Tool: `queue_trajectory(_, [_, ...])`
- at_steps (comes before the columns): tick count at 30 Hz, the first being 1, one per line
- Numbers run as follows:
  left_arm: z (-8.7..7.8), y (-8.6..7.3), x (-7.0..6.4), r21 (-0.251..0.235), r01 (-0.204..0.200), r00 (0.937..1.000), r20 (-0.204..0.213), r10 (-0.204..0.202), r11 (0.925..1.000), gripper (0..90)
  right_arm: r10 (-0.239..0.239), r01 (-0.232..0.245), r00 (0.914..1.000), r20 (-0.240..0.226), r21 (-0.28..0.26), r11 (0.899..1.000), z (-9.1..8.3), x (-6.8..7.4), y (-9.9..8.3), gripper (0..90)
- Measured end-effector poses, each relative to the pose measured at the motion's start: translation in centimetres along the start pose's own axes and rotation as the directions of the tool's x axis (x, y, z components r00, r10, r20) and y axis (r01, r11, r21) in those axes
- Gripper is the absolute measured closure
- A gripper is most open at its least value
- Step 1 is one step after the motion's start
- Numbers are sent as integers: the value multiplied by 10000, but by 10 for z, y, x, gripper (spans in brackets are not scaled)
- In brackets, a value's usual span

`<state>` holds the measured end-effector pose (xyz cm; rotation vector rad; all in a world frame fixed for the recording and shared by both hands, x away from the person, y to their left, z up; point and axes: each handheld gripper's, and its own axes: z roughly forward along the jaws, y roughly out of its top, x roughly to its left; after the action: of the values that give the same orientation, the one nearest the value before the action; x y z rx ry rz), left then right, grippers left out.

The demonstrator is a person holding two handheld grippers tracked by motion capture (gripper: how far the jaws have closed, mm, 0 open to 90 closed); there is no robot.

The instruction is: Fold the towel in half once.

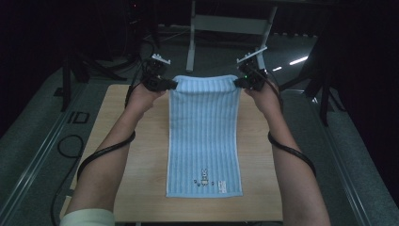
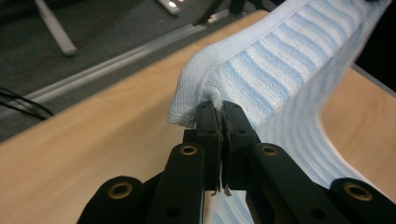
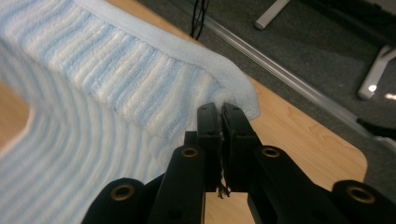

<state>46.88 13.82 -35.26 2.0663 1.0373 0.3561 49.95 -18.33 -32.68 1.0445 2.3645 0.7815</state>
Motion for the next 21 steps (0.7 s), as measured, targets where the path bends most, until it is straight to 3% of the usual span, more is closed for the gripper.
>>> queue_trajectory(5, [2, -29, -13, 146, -38, 9971, 764, 26, 9999, 862, -583, 582, 9983, 79, 118, 9982, -1, 20, -30, 865])
queue_trajectory(9, [-3, -52, -29, 201, -568, 9938, 967, 546, 9982, 862, -603, 596, 9977, -313, -211, 9980, -4, 32, -56, 865])
queue_trajectory(11, [-6, -64, -37, 420, -883, 9899, 1150, 830, 9952, 861, -794, 787, 9961, -389, -181, 9967, -6, 38, -68, 865])
queue_trajectory(14, [-13, -78, -48, 339, -1053, 9846, 1441, 994, 9939, 861, -1081, 1074, 9921, -637, -146, 9941, -12, 48, -86, 866])
queue_trajectory(18, [-16, -98, -59, 114, -1012, 9813, 1657, 979, 9948, 861, -919, 864, 9899, -1081, -543, 9948, -24, 59, -111, 866])
queue_trajectory(21, [-14, -116, -64, 163, -953, 9822, 1642, 913, 9953, 861, -696, 561, 9858, -1528, -906, 9943, -31, 68, -134, 865])
